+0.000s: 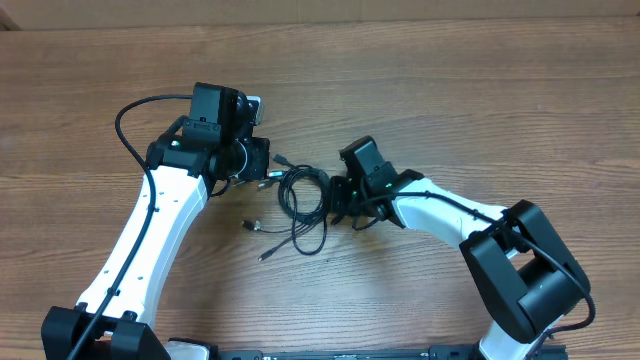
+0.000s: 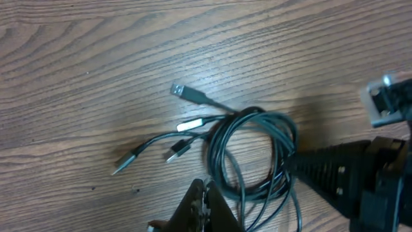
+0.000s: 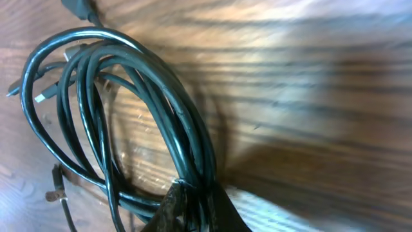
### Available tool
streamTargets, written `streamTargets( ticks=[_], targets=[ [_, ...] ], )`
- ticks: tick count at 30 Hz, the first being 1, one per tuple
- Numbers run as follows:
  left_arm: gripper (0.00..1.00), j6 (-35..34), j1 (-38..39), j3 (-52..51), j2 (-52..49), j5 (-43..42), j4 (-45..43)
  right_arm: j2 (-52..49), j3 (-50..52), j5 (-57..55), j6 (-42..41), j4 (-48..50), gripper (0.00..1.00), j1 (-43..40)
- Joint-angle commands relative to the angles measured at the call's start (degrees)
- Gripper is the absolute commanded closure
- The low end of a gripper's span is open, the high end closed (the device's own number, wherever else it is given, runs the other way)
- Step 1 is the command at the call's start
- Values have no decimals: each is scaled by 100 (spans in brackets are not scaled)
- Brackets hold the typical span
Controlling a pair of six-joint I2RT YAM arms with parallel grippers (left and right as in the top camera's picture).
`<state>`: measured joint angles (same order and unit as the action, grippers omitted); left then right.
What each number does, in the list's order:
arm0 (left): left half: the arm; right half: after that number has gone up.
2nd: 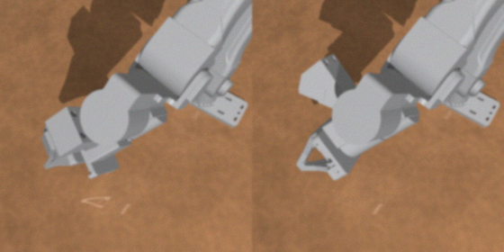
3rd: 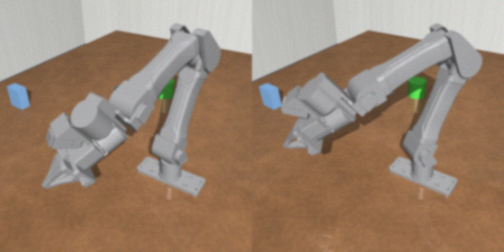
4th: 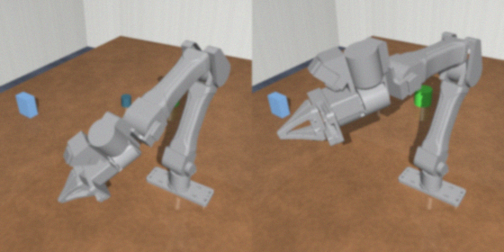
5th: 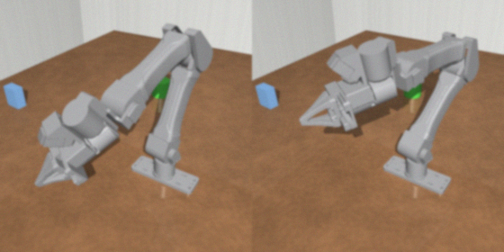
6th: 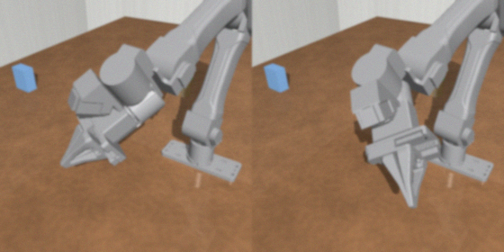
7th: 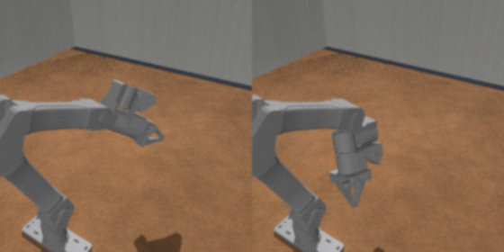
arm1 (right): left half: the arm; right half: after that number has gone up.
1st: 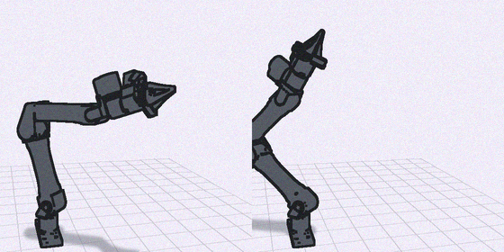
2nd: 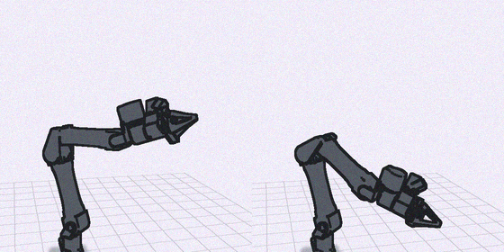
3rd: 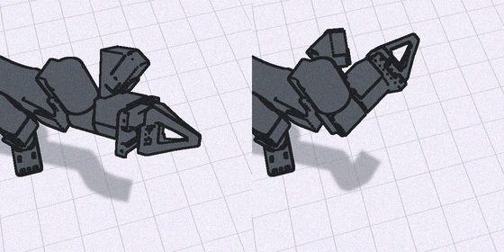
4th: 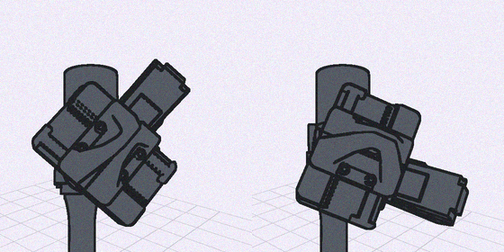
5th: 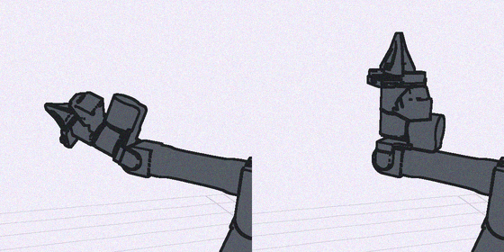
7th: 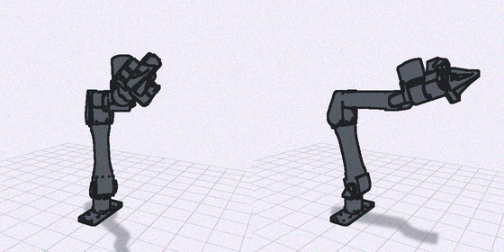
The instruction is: Untangle cables
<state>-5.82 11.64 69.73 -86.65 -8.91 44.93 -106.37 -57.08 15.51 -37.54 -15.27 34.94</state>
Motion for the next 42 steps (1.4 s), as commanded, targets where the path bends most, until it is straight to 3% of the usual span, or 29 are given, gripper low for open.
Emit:
streamTargets(
  ticks=[1,7,9,13,21,29,32,37,42],
  targets=[
    [96,-66,2,-118,-24,31,-28,-28,50,0,-22,48,93,229],
    [95,-219,2,-358,-24,26,-11,-28,50,-4,-17,232,91,400],
    [95,-315,2,-479,-24,11,7,-28,50,-7,-17,236,75,400],
    [91,-498,2,-699,-24,9,24,-28,50,-9,7,236,59,400],
    [83,-1093,2,-1338,-24,4,-313,-28,50,-9,7,245,36,400],
    [89,-1414,2,-1912,-24,-452,-920,-26,33,-4,7,238,27,391],
    [82,-1412,2,-2022,-24,-452,-1178,26,-48,55,199,101,25,376],
    [78,-1414,2,-2114,-24,-446,-1353,304,-118,55,612,-256,39,227],
    [75,-1412,2,-2173,-24,-284,-1519,356,-118,-470,608,-627,39,-120]
  ],
)
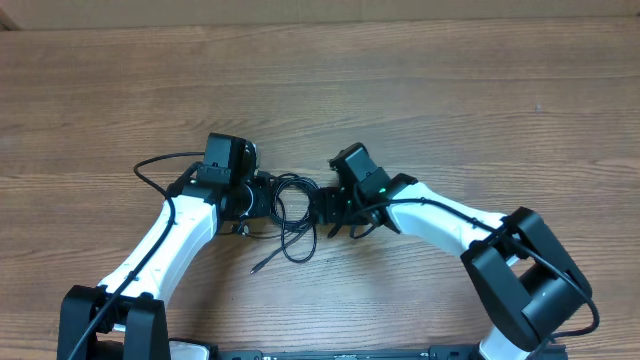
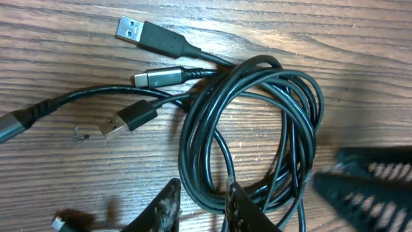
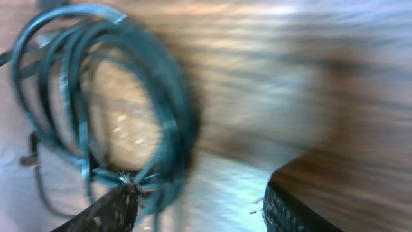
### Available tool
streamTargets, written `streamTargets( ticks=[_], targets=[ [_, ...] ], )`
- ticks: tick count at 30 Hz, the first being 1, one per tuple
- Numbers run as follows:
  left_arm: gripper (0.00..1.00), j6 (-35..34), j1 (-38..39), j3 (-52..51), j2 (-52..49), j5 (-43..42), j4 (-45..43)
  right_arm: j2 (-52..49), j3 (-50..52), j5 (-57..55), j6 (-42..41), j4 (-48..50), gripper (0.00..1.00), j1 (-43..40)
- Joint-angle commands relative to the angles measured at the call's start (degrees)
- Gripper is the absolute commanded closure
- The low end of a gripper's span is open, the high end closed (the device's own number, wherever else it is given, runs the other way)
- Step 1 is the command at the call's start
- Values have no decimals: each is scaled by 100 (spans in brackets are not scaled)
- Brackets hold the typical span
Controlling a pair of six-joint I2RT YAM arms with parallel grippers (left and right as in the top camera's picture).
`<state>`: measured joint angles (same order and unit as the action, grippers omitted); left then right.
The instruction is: Untangle cables
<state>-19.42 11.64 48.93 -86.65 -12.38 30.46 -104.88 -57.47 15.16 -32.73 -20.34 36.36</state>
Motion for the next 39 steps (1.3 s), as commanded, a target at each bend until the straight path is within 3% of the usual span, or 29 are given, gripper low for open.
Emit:
streamTargets(
  ticks=[1,8,10,11,36,39],
  targets=[
    [75,-52,2,-92,-24,114,-85,208,-76,-516,129,-177,38,-332],
    [76,-33,2,-94,-24,365,-247,208,-59,-614,125,-297,30,-734],
    [77,-35,2,-94,-24,365,-271,208,-59,-616,127,-291,16,-734],
    [78,-35,4,-94,-24,363,-289,208,-59,-616,127,-282,1,-734],
    [75,-133,407,-271,-24,579,-592,208,-61,-551,125,-271,0,-734],
    [69,-247,431,-459,-26,577,-850,208,-61,-518,125,-258,0,-734]
  ],
)
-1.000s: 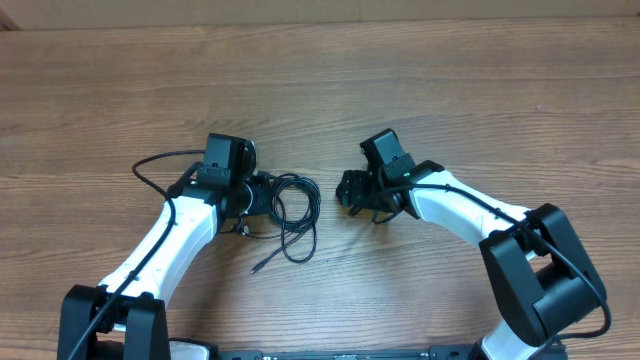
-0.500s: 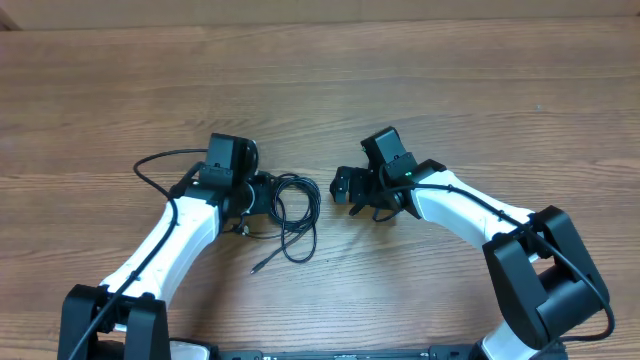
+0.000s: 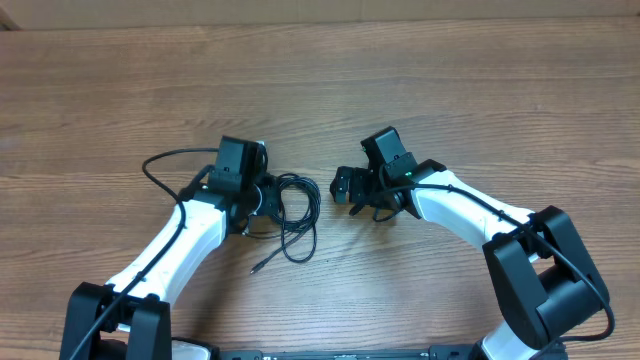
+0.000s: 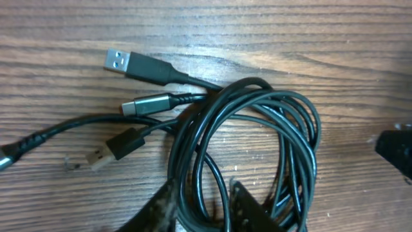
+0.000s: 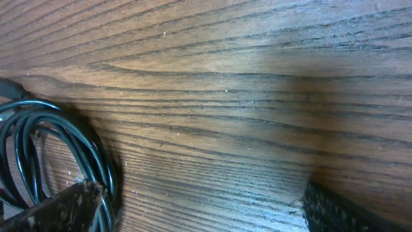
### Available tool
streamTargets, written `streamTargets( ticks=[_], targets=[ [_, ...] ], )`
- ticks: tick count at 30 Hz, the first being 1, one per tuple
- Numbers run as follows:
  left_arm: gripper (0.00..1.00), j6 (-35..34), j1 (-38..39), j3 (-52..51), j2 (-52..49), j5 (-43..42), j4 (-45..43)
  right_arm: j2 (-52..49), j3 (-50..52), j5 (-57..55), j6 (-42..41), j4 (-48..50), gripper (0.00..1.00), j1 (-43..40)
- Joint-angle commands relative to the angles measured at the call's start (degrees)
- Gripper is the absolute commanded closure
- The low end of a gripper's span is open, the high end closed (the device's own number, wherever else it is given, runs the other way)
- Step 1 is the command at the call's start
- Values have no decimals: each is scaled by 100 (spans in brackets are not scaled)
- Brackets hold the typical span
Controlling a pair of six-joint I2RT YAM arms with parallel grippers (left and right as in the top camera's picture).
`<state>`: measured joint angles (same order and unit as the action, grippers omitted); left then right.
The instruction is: Untangle cables
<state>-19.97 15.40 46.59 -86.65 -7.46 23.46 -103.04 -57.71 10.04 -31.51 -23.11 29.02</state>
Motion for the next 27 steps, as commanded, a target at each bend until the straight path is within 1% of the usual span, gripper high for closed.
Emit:
streamTargets(
  ticks=[1,8,10,12,15,21,27],
  targets=[
    [67,-195,55,-254,-26,85,-181,24,-37,7,4,31,0,0],
    [67,-195,55,-262,-26,254,-258,24,-37,7,4,46,0,0],
    [65,-195,55,-262,-26,369,-297,24,-37,7,4,46,0,0],
    [60,-192,55,-264,-26,415,-345,24,-37,7,4,46,0,0],
    [57,-192,55,-280,-26,470,-409,24,-37,7,4,46,0,0],
    [60,-195,55,-299,-26,466,-393,24,-37,7,4,46,0,0],
    [61,-195,55,-299,-26,461,-358,24,-37,7,4,48,0,0]
  ],
)
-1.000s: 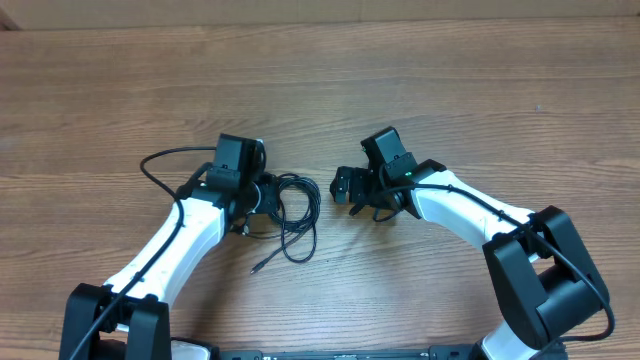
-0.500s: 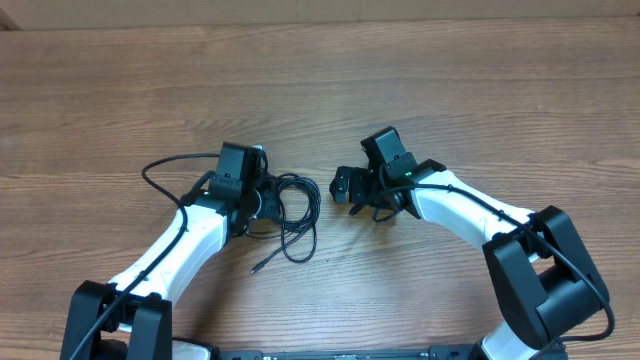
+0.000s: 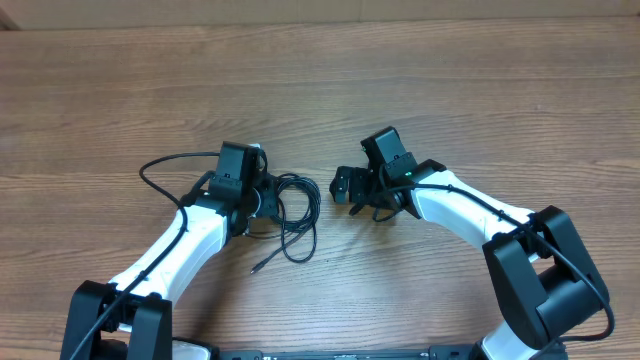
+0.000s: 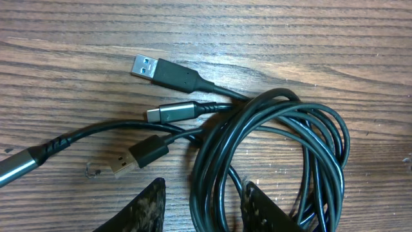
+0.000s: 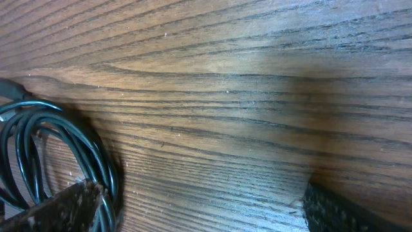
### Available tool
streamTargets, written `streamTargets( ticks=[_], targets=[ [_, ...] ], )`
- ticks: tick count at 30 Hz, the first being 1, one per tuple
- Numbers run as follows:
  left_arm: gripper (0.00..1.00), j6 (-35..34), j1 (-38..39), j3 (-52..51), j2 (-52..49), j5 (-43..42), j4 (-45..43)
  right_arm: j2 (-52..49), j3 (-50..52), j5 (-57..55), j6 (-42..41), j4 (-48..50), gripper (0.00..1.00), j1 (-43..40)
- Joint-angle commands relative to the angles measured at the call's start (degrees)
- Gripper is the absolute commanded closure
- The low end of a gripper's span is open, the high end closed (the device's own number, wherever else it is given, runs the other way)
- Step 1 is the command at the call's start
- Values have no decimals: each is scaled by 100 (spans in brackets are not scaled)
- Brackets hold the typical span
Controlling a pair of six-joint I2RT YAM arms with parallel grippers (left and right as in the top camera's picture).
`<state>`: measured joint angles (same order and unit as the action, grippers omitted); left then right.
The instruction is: Untangle cables
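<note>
A bundle of dark cables lies coiled on the wooden table between both arms. Close up, the coil has loose ends fanning left: a black USB-A plug, a silver plug, a second USB-A plug and a braided lead. My left gripper is open low over the coil's left side, several strands running between its fingers. My right gripper is wide open over bare wood, with the coil's right edge by its left finger.
The wooden table stretches behind and to both sides. One thin cable tail trails toward the front edge. The left arm's own black cable loops out beside its wrist. The right gripper sits a short gap right of the coil.
The left gripper's fingers stand a little wider apart and the plugs sit further right in its view. The right arm and the coil have not moved.
First my right gripper was shut on the coil's right side, and the left was shut above the plugs. Then both were open, the left down at the coil's left strands. Later the right stood off to the right, where it stays, and the left straddles the strands.
</note>
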<state>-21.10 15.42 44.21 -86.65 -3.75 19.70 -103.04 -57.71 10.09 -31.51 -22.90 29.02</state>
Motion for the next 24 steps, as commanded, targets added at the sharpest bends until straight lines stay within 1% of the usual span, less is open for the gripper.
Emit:
streamTargets(
  ticks=[1,8,10,12,14,20,24],
  targets=[
    [61,-81,52,-61,-26,79,26,24,-37,2,4,26,0,0],
    [61,-83,55,-61,-26,57,107,24,-37,0,4,28,0,0],
    [62,-92,70,-61,-26,-120,297,24,-37,2,4,26,0,0],
    [67,-179,92,-63,-26,-203,538,24,-37,2,4,26,0,0],
    [67,-188,118,-85,-26,-179,581,24,-37,2,2,28,0,0],
    [61,-188,122,-87,-26,-68,439,22,-37,2,4,57,0,0],
    [51,-184,122,-87,-26,195,205,24,-37,2,4,57,0,0]
  ],
)
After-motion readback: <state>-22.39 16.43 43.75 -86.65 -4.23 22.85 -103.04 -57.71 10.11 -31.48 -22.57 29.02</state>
